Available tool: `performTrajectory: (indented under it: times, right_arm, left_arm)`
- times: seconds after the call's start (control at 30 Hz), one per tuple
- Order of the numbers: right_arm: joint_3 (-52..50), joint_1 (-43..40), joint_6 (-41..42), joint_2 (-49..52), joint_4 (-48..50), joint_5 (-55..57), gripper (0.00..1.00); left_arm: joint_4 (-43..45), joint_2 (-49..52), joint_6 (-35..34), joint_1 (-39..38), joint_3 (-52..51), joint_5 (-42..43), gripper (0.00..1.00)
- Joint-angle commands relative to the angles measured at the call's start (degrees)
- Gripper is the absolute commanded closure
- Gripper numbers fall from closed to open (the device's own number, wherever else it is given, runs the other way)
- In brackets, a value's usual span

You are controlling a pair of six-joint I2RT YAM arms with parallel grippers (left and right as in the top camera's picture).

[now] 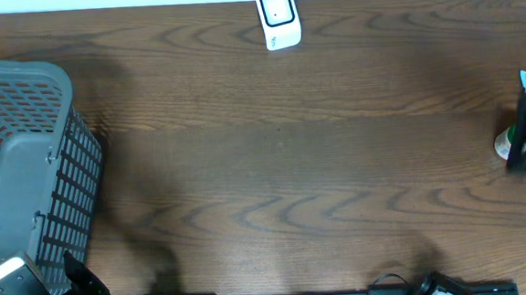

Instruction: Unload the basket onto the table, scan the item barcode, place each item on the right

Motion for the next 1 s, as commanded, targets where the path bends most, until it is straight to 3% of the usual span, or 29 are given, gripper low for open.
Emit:
performTrajectory:
  times: [0.0, 0.2, 0.53, 0.63, 0.8, 0.97]
  right_arm:
    - [0.07, 0.09, -1.57, -5.49, -1.22, 1.68, 0.01]
    - [0.07, 2.82, -1.6, -16.83, -4.59, 2.49, 0.01]
    - [-0.04, 25.07, -2.08, -28.83, -3.8, 21.2, 0.01]
    - [-0.94, 28.26, -8.04, -30.36, -2.84, 23.74, 0.01]
    - [-6.4, 30.03, -18.93, -31.54, 7.76, 22.88, 0.01]
    - [-17.33, 31.34, -20.65, -34.67, 25.18, 18.43, 0.01]
  left_arm:
    - [-0.02, -0.39, -0.11, 0.2, 0.17, -0.15, 0.12]
    - [-0.04, -0.39, -0.11, 0.2, 0.17, -0.15, 0.12]
    - [-0.02, -0.39, -0.11, 0.2, 0.17, -0.15, 0.12]
    - [-0.02, -0.39, -0.11, 0.2, 0.17, -0.15, 0.12]
    - [-0.02, -0.39, -0.09, 0.2, 0.17, -0.15, 0.12]
    - [-0.02, -0.39, -0.11, 0.2, 0.17, -0.15, 0.12]
